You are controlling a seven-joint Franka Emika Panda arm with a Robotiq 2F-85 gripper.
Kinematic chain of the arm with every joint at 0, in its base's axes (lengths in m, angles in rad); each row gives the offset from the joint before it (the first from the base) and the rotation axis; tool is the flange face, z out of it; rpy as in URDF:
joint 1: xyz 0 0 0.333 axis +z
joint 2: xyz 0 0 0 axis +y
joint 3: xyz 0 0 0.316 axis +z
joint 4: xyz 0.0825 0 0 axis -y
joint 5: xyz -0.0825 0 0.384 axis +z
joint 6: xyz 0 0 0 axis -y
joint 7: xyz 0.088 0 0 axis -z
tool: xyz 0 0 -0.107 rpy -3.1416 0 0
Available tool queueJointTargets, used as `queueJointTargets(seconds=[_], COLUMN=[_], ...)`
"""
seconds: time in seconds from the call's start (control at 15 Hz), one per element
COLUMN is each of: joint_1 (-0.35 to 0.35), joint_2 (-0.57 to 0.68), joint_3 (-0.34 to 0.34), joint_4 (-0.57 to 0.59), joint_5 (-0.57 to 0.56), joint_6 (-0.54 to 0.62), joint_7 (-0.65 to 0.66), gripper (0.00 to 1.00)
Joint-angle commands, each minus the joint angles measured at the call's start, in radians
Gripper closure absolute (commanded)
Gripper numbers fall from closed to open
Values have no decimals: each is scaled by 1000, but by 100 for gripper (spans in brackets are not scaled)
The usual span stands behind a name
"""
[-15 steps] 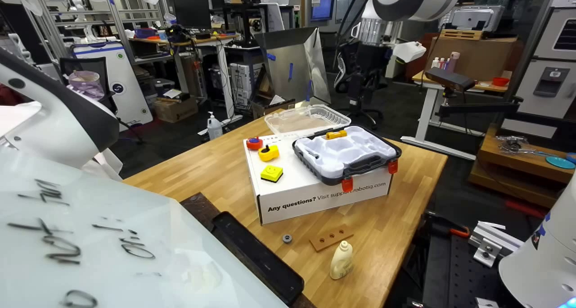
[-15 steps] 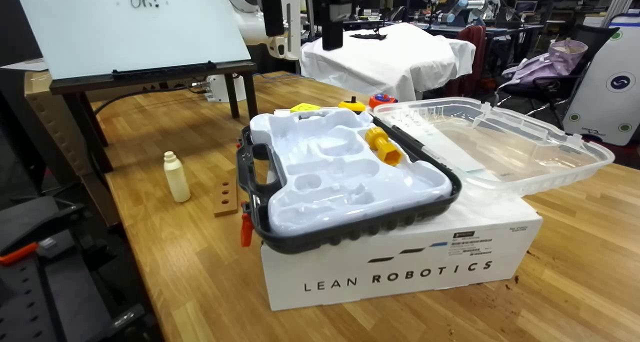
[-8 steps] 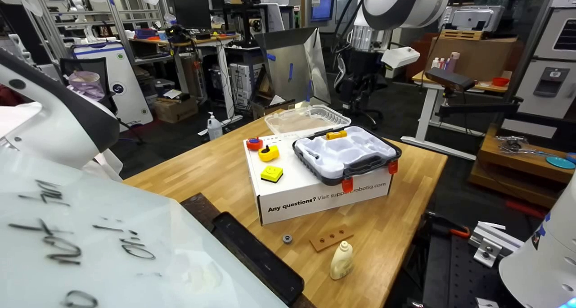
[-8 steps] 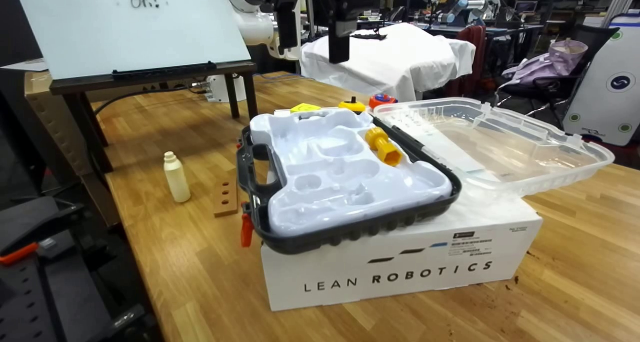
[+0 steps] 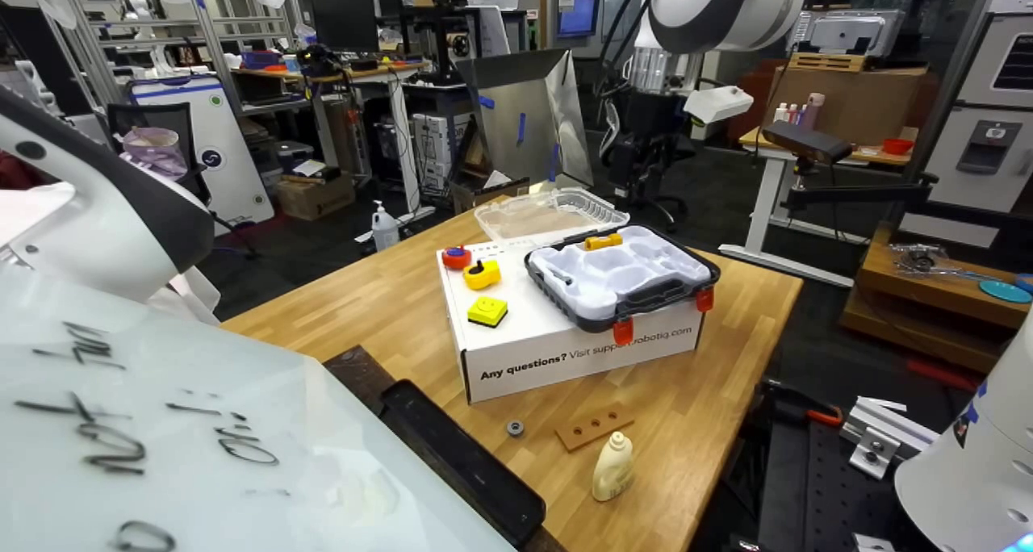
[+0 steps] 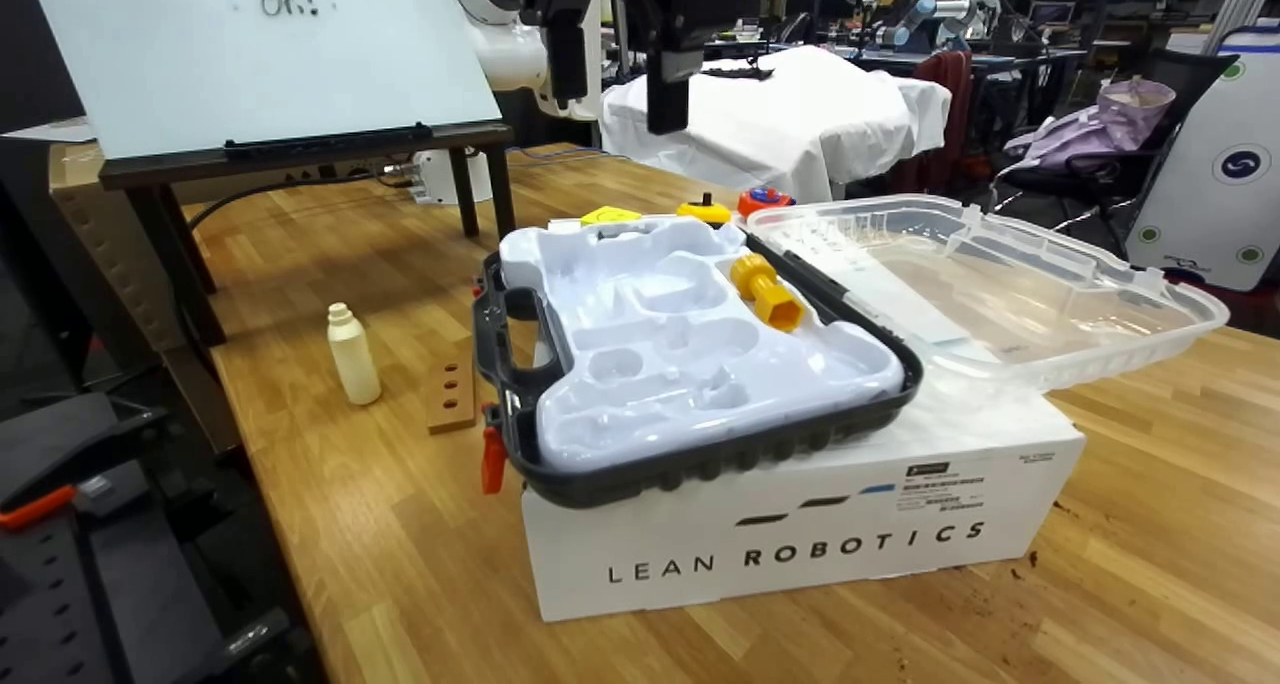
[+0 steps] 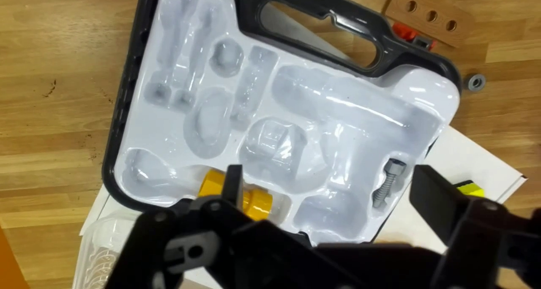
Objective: Remove the object from the tool box and put it on the box
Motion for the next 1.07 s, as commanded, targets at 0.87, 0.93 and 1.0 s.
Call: queueJointTargets(seconds=[0.87,0.93,1.0], joint_1=[-17,-17,-17], joint_2=[110,110,110], joint_3=[20,20,20], joint_4=[116,116,116], joint_5=[252,252,252], joint_6=[-141,-141,-141], joint_7=[-206,-206,-206], gripper=[0,0,0])
